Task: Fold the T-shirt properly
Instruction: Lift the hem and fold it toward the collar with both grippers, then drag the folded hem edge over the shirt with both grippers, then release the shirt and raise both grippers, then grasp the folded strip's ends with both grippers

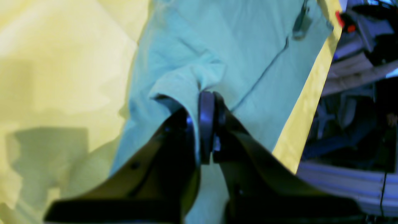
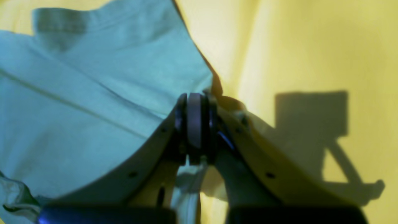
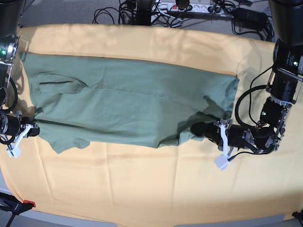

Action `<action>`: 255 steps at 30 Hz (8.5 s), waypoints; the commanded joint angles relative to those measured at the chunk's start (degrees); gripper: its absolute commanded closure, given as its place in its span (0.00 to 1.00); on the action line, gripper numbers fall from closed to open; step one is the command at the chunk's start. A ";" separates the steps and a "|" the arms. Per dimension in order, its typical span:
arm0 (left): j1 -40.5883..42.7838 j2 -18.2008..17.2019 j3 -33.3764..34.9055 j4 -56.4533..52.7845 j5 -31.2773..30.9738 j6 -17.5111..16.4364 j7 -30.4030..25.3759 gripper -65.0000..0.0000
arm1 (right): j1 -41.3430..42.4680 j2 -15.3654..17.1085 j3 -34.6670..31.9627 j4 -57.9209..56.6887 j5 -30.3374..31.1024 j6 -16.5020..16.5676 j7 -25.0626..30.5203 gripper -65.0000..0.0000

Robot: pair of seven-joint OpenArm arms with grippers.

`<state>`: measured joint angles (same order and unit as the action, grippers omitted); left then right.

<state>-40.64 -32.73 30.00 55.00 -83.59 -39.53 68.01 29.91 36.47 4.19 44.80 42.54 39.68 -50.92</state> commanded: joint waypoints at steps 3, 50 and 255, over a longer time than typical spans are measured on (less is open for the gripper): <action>-1.92 -0.98 -0.46 1.97 -1.41 -0.47 0.39 1.00 | 0.94 2.29 0.24 3.98 4.70 0.32 -0.85 1.00; 5.18 -12.94 -0.46 21.40 -1.41 0.55 11.99 1.00 | -2.78 4.50 0.24 8.83 3.69 0.32 -3.41 1.00; 44.57 -7.10 -60.08 24.22 8.15 10.67 -2.08 0.47 | -36.72 -9.01 19.34 40.61 13.09 0.32 -12.72 1.00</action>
<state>4.62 -38.41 -29.54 78.54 -74.13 -28.80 66.92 -7.14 26.48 23.14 84.75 55.29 39.70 -63.22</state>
